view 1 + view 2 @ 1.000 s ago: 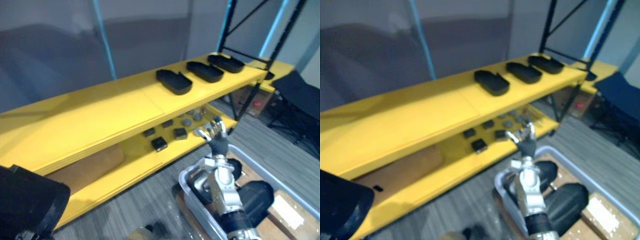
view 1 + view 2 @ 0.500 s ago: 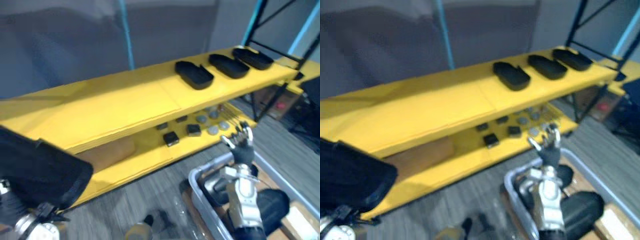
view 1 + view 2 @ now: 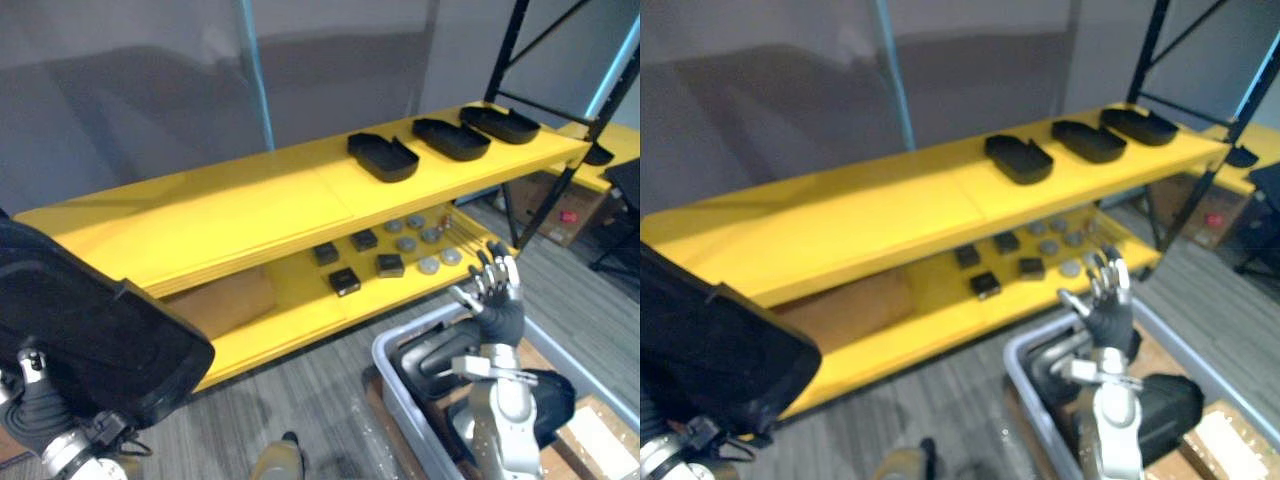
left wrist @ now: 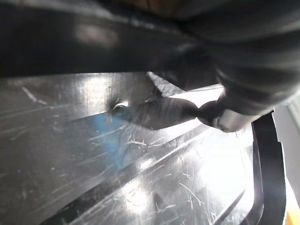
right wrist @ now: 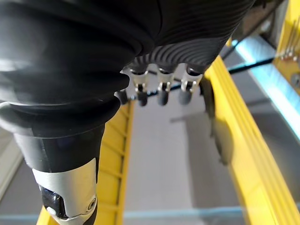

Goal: Walk over and take plastic housings, then place them on the shelf

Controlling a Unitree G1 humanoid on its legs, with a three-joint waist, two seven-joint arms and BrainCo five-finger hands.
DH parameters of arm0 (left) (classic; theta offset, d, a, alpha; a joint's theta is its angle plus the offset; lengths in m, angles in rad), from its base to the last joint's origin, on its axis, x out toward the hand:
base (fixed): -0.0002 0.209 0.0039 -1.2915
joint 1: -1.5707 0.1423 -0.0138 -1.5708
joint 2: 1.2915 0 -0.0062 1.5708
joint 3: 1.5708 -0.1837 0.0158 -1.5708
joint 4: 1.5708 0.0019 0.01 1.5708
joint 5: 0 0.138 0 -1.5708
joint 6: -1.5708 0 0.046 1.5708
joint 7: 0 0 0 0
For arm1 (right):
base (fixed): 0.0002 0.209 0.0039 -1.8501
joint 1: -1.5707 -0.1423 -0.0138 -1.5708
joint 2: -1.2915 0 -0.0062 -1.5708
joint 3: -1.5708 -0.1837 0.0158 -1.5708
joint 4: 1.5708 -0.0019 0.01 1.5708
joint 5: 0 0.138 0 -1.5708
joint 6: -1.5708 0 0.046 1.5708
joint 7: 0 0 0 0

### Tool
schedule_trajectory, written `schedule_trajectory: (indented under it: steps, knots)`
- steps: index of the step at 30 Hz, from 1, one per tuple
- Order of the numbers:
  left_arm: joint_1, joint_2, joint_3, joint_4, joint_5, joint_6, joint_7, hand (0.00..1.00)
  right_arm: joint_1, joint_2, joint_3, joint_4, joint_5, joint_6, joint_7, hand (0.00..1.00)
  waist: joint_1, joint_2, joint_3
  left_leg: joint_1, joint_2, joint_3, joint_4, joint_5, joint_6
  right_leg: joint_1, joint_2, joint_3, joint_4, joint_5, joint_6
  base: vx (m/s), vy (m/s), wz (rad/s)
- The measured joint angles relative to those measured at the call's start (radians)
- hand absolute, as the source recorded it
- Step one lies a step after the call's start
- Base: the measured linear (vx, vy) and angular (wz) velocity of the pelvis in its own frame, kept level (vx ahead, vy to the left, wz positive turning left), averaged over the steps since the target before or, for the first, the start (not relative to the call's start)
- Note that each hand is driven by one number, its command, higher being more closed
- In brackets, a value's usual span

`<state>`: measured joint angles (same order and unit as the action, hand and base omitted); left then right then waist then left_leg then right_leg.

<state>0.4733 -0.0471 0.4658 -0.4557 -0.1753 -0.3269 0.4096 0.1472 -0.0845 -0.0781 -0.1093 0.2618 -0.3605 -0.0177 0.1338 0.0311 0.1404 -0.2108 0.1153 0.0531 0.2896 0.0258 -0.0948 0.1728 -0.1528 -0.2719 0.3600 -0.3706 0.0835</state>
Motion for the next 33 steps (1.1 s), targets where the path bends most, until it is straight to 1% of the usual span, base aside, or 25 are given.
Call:
schedule_trajectory:
  steps: [2,4,5,6,7,8,9,10,11,12,13,14,15,16,17,18,19,20,21,23,24,27,30,31,33]
  knots:
    - [-0.001,0.004,0.007,-0.034,0.019,-0.003,0.000,1.00,-0.001,0.000,0.002,-0.001,0.000,-0.001,0.004,0.00,0.015,-0.013,-0.018,-0.012,-0.017,0.007,0.015,-0.004,0.006,0.004,-0.015,-0.001,-0.015,-0.003,0.005,0.11,0.072,0.06]
    - [-0.004,0.020,0.026,-0.084,0.024,-0.009,-0.013,1.00,-0.009,0.003,-0.001,-0.001,0.000,-0.004,0.002,0.00,0.024,-0.040,-0.053,-0.045,-0.063,0.008,0.042,-0.034,0.040,0.010,-0.046,-0.012,-0.052,-0.005,0.009,0.20,0.093,0.23]
    - [-0.005,0.026,0.032,-0.090,0.024,-0.013,-0.022,1.00,-0.009,0.004,-0.003,-0.001,0.000,-0.005,0.000,0.00,0.024,-0.062,-0.062,-0.053,-0.079,0.008,0.045,-0.043,0.047,0.016,-0.057,-0.019,-0.071,-0.006,0.008,0.29,0.101,0.37]
    - [-0.015,0.045,0.032,-0.097,0.024,-0.019,-0.036,1.00,-0.009,0.008,-0.015,-0.001,-0.001,-0.006,-0.003,0.00,0.024,-0.080,-0.078,-0.049,-0.120,0.006,0.046,-0.068,0.057,0.046,-0.082,-0.033,-0.104,-0.002,-0.001,0.33,0.119,0.49]
    - [-0.047,0.038,0.027,-0.089,0.027,-0.023,-0.049,1.00,-0.017,0.004,-0.032,0.000,-0.002,-0.006,-0.009,0.00,0.022,-0.077,-0.086,-0.049,-0.147,-0.017,0.053,-0.091,0.056,0.010,-0.103,-0.019,0.033,0.035,-0.011,0.31,0.149,0.65]
    - [-0.065,0.038,0.019,-0.084,0.027,-0.022,-0.055,1.00,-0.016,0.005,-0.042,0.002,-0.002,-0.006,-0.011,0.00,0.022,-0.071,-0.088,-0.049,-0.154,-0.032,0.054,-0.095,0.062,-0.032,-0.115,-0.001,0.126,0.057,-0.021,0.23,0.216,0.74]
    - [-0.100,0.045,0.019,-0.083,0.027,-0.022,-0.067,1.00,-0.023,0.007,-0.056,0.004,-0.003,-0.006,-0.018,0.00,0.014,-0.074,-0.085,-0.033,-0.170,-0.052,0.047,-0.100,0.077,-0.122,-0.136,0.065,0.306,0.133,-0.018,0.15,0.246,0.56]
    - [-0.118,0.059,0.024,-0.082,0.028,-0.021,-0.070,1.00,-0.036,0.010,-0.059,0.012,-0.004,-0.005,-0.025,0.00,0.016,-0.081,-0.081,0.002,-0.181,-0.054,0.028,-0.113,0.091,-0.183,-0.145,0.127,0.436,0.242,-0.010,0.15,0.228,0.36]
    - [-0.122,0.065,0.025,-0.082,0.028,-0.020,-0.070,1.00,-0.045,0.013,-0.060,0.018,-0.006,-0.005,-0.026,0.00,0.015,-0.080,-0.080,0.022,-0.184,-0.060,0.021,-0.119,0.098,-0.203,-0.144,0.149,0.483,0.312,-0.007,0.14,0.171,0.18]
    - [-0.122,0.072,0.022,-0.082,0.028,-0.018,-0.069,1.00,-0.059,0.019,-0.060,0.026,-0.009,-0.006,-0.026,0.00,0.006,-0.067,-0.074,0.064,-0.181,-0.072,-0.001,-0.131,0.117,-0.249,-0.143,0.171,0.574,0.395,0.001,0.11,0.115,0.20]
    - [-0.129,0.072,0.019,-0.081,0.028,-0.015,-0.065,1.00,-0.073,0.021,-0.059,0.032,-0.029,-0.005,-0.023,0.00,-0.006,-0.064,-0.072,0.098,-0.174,-0.089,-0.011,-0.144,0.132,-0.300,-0.137,0.172,0.644,0.310,-0.020,0.07,0.079,0.25]
    - [-0.135,0.072,0.014,-0.081,0.028,-0.011,-0.062,1.00,-0.077,0.021,-0.060,0.031,-0.041,-0.006,-0.023,0.00,-0.012,-0.059,-0.068,0.112,-0.168,-0.101,-0.014,-0.150,0.133,-0.321,-0.126,0.165,0.657,0.269,-0.028,-0.02,0.024,0.39]
    - [-0.152,0.073,0.001,-0.073,0.027,-0.002,-0.059,1.00,-0.078,0.020,-0.065,0.027,-0.050,-0.006,-0.024,0.00,-0.023,-0.051,-0.063,0.141,-0.150,-0.121,-0.022,-0.153,0.128,-0.352,-0.088,0.163,0.626,0.210,-0.027,-0.11,-0.004,0.55]
    - [-0.168,0.073,-0.022,-0.065,0.026,0.004,-0.056,1.00,-0.074,0.020,-0.077,0.015,-0.074,-0.006,-0.032,0.00,-0.039,-0.049,-0.062,0.161,-0.137,-0.147,-0.033,-0.156,0.124,-0.365,-0.052,0.165,0.529,0.168,-0.025,-0.13,-0.005,0.63]
    - [-0.178,0.073,-0.034,-0.059,0.026,0.005,-0.056,1.00,-0.069,0.019,-0.085,-0.001,-0.084,-0.007,-0.037,0.00,-0.046,-0.050,-0.063,0.168,-0.133,-0.161,-0.038,-0.157,0.121,-0.369,-0.036,0.168,0.464,0.155,-0.025,-0.18,-0.013,0.72]
    - [-0.198,0.072,-0.056,-0.042,0.026,0.008,-0.056,1.00,-0.059,0.013,-0.103,-0.036,-0.084,-0.016,-0.050,0.00,-0.057,-0.052,-0.064,0.174,-0.129,-0.183,-0.038,-0.164,0.111,-0.367,-0.013,0.179,0.326,0.147,-0.020,-0.17,-0.049,0.68]
    - [-0.199,0.070,-0.064,-0.035,0.026,0.009,-0.056,1.00,-0.055,0.009,-0.112,-0.064,-0.084,-0.029,-0.064,0.00,-0.064,-0.061,-0.069,0.176,-0.131,-0.192,-0.034,-0.182,0.096,-0.358,0.003,0.195,0.207,0.175,-0.012,-0.15,-0.080,0.54]
    - [-0.196,0.070,-0.067,-0.035,0.026,0.009,-0.055,1.00,-0.052,0.008,-0.112,-0.078,-0.084,-0.037,-0.073,0.00,-0.063,-0.072,-0.075,0.176,-0.137,-0.194,-0.030,-0.194,0.088,-0.354,0.004,0.195,0.149,0.228,-0.021,-0.02,-0.167,0.28]
    - [-0.197,0.057,-0.076,-0.027,0.026,0.010,-0.055,1.00,-0.044,-0.001,-0.116,-0.099,-0.084,-0.054,-0.083,0.00,-0.063,-0.087,-0.077,0.174,-0.141,-0.206,-0.007,-0.226,0.072,-0.319,0.004,0.191,0.093,0.233,-0.007,0.05,-0.166,0.11]
    - [-0.180,0.017,-0.098,-0.024,0.027,0.010,-0.057,1.00,-0.032,-0.013,-0.120,-0.124,-0.084,-0.058,-0.095,0.00,-0.052,-0.056,-0.077,0.175,-0.117,-0.205,0.005,-0.255,0.054,-0.264,0.033,0.188,0.000,0.203,-0.005,0.14,-0.170,-0.02]
    - [-0.171,-0.002,-0.099,-0.021,0.028,0.010,-0.060,1.00,-0.033,-0.016,-0.127,-0.128,-0.084,-0.058,-0.095,0.00,-0.049,-0.037,-0.075,0.175,-0.107,-0.206,0.003,-0.257,0.052,-0.251,0.043,0.183,-0.025,0.195,-0.007,0.16,-0.142,-0.05]
    - [-0.166,-0.007,-0.122,-0.021,0.029,0.009,-0.062,1.00,-0.012,-0.016,-0.148,-0.129,-0.083,-0.058,-0.095,0.00,-0.054,-0.021,-0.081,0.185,-0.094,-0.202,-0.008,-0.257,0.051,-0.241,0.052,0.168,-0.028,0.195,-0.007,0.11,-0.058,0.08]
    - [-0.166,-0.007,-0.125,-0.021,0.029,0.009,-0.059,1.00,-0.012,-0.012,-0.152,-0.165,-0.078,-0.073,-0.090,0.00,-0.048,-0.017,-0.088,0.195,-0.095,-0.178,-0.021,-0.257,0.051,-0.236,0.049,0.176,-0.043,0.195,-0.007,0.05,0.023,-0.10]
    - [-0.166,-0.006,-0.124,-0.021,0.029,0.009,-0.058,1.00,-0.011,-0.008,-0.152,-0.180,-0.078,-0.082,-0.087,0.00,-0.044,-0.021,-0.086,0.195,-0.097,-0.175,-0.022,-0.257,0.051,-0.235,0.047,0.179,-0.049,0.196,-0.007,0.01,0.044,-0.10]
    - [-0.160,-0.001,-0.124,-0.021,0.028,0.009,-0.044,1.00,-0.012,0.006,-0.151,-0.199,-0.078,-0.095,-0.075,0.00,-0.038,-0.046,-0.086,0.197,-0.099,-0.173,-0.023,-0.257,0.051,-0.224,0.047,0.184,-0.067,0.196,-0.006,0.00,0.018,-0.02]
